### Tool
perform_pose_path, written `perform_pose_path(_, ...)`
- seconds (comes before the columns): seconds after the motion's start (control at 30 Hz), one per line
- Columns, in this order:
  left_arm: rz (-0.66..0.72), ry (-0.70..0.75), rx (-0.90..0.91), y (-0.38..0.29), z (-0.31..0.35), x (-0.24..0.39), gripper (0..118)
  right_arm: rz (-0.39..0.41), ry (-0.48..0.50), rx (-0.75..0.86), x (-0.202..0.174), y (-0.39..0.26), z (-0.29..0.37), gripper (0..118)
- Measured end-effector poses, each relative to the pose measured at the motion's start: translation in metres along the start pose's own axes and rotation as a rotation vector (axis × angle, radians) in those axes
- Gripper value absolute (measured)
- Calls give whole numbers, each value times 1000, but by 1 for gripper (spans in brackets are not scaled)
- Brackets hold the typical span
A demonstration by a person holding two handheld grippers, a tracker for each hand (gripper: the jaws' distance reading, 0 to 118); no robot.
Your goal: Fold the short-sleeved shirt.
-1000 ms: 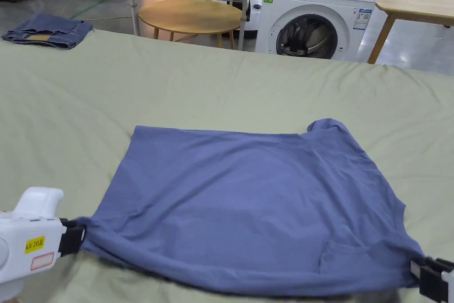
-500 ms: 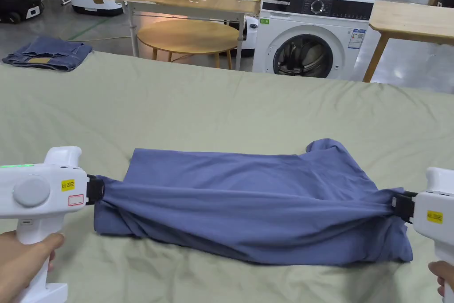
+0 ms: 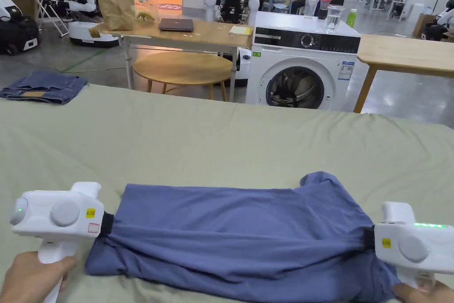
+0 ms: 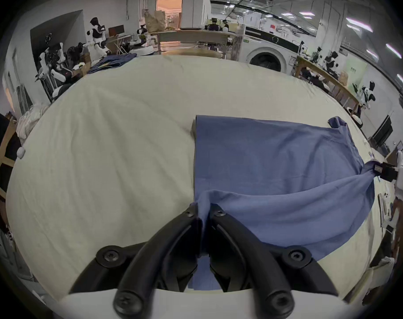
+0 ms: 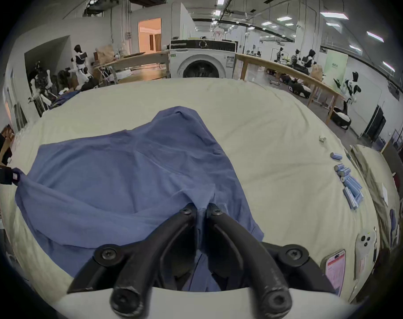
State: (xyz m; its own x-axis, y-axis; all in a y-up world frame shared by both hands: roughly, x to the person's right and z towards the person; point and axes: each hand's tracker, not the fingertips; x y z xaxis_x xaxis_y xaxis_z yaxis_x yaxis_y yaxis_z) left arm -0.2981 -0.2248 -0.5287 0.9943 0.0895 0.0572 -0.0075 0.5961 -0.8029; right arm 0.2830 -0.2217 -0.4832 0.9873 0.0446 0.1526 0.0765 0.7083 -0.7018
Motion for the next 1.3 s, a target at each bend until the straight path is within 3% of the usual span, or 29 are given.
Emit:
perform_pose_path(0.03, -2, 1, 3, 1, 2, 1, 5, 0, -11, 9, -1, 0, 2, 12)
perform_pose_path(0.13, -7, -5, 36, 3, 14, 4, 36, -41, -31, 88, -7, -1, 20, 46)
perform_pose_path(0.23, 5, -47, 113, -2, 40, 19, 47, -80, -18, 191, -15, -1, 44, 51)
perform_pose_path(0.33, -22, -79, 238, -10, 67, 36, 47, -94, -8, 304, -32, -5, 71, 51)
perform_pose_path(0.4, -41, -86, 328, -19, 85, 50, 47, -103, -16, 388, -46, -10, 88, 48)
perform_pose_path(0.43, -56, -78, 383, -24, 85, 50, 44, -96, -24, 426, -54, -13, 97, 40)
perform_pose_path(0.47, -66, -66, 427, -29, 91, 57, 33, -86, -24, 459, -60, -16, 103, 20)
perform_pose_path(0.5, -81, -45, 471, -34, 98, 65, 21, -75, -28, 487, -68, -19, 111, 11)
perform_pose_path(0.6, -81, 2, 525, -45, 112, 83, 0, -68, -8, 512, -87, -25, 127, 0)
perform_pose_path(0.8, -49, 14, 526, -60, 129, 81, 0, -63, 13, 555, -105, -33, 147, 0)
perform_pose_path(1.17, 105, -34, 101, -60, 79, -1, 0, -38, 45, 475, -96, -44, 136, 0)
perform_pose_path(1.2, 128, -40, 55, -57, 71, -6, 2, -36, 43, 466, -96, -45, 135, 0)
perform_pose_path(1.23, 149, -56, 19, -55, 66, -9, 13, -33, 41, 459, -94, -47, 134, 0)
perform_pose_path(1.27, 158, -72, -6, -53, 59, -11, 33, -31, 40, 455, -93, -49, 133, 0)
perform_pose_path(1.3, 163, -73, -36, -50, 52, -13, 42, -29, 35, 450, -92, -50, 132, 0)
